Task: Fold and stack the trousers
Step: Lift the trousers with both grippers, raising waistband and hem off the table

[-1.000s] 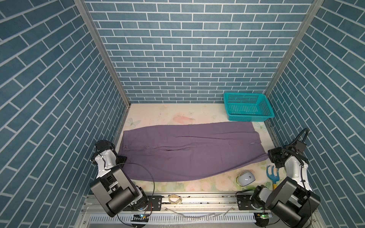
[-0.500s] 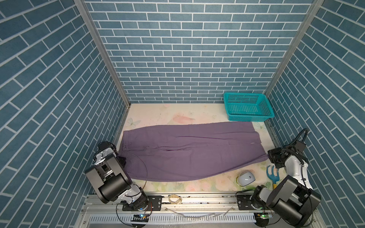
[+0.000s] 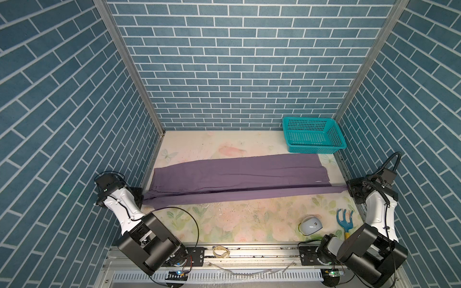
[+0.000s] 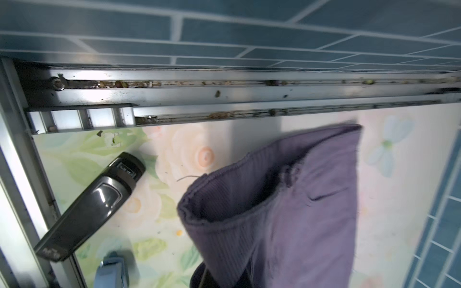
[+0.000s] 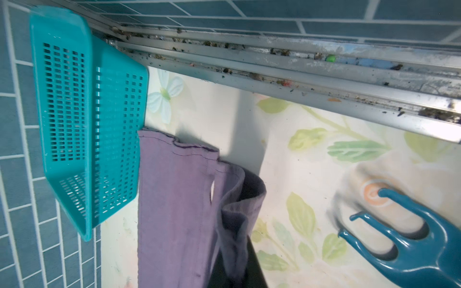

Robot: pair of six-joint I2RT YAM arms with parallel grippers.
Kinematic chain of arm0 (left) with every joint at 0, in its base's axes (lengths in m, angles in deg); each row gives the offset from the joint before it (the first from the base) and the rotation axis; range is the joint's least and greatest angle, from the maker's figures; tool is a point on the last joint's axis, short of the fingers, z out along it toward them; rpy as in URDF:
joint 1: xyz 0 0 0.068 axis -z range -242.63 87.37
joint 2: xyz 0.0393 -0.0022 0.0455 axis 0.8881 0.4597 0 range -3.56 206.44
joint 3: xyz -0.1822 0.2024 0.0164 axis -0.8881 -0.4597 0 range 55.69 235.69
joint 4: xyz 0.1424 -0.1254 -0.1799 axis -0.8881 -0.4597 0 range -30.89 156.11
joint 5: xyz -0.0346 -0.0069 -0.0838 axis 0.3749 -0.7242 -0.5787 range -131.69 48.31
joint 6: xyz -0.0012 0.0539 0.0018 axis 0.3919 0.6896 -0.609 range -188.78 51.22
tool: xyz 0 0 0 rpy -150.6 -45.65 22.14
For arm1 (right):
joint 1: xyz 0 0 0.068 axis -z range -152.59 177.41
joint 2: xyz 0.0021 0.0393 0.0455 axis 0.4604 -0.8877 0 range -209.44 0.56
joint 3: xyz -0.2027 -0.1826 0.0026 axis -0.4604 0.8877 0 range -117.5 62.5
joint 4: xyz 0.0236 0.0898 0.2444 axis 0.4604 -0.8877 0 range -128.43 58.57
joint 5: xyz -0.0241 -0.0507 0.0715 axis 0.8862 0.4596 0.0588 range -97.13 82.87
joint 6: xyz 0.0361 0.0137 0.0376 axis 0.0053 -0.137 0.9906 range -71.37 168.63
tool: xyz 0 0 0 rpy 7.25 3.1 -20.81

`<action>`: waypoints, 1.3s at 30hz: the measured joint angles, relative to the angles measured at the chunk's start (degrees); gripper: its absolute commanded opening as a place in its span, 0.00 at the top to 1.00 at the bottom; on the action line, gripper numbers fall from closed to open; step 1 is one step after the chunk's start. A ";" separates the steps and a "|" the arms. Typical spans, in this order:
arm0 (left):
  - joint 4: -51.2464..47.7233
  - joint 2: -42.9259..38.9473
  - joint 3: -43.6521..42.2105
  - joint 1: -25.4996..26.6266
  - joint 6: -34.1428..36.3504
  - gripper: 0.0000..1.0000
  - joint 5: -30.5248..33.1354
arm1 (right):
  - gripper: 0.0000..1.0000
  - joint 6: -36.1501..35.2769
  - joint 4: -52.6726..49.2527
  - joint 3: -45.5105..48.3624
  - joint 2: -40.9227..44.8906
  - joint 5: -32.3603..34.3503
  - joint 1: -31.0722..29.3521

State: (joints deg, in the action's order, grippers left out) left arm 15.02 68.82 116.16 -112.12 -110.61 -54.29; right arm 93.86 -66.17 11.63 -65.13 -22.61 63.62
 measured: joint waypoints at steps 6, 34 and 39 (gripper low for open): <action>-6.97 0.28 9.40 -0.11 -0.42 1.00 -1.86 | 1.00 0.04 -0.94 -3.56 0.07 0.20 -0.24; -3.69 19.19 24.37 10.51 -0.35 1.00 -6.84 | 1.00 -2.19 12.31 -15.41 -15.23 9.62 -14.27; -2.64 21.68 24.37 12.07 -0.02 1.00 -5.73 | 1.00 -2.23 13.09 -15.41 -15.47 12.09 -15.32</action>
State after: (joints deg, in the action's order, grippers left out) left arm 12.37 90.50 140.53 -100.06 -110.63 -60.01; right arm 91.63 -53.08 -3.78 -80.61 -10.52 48.29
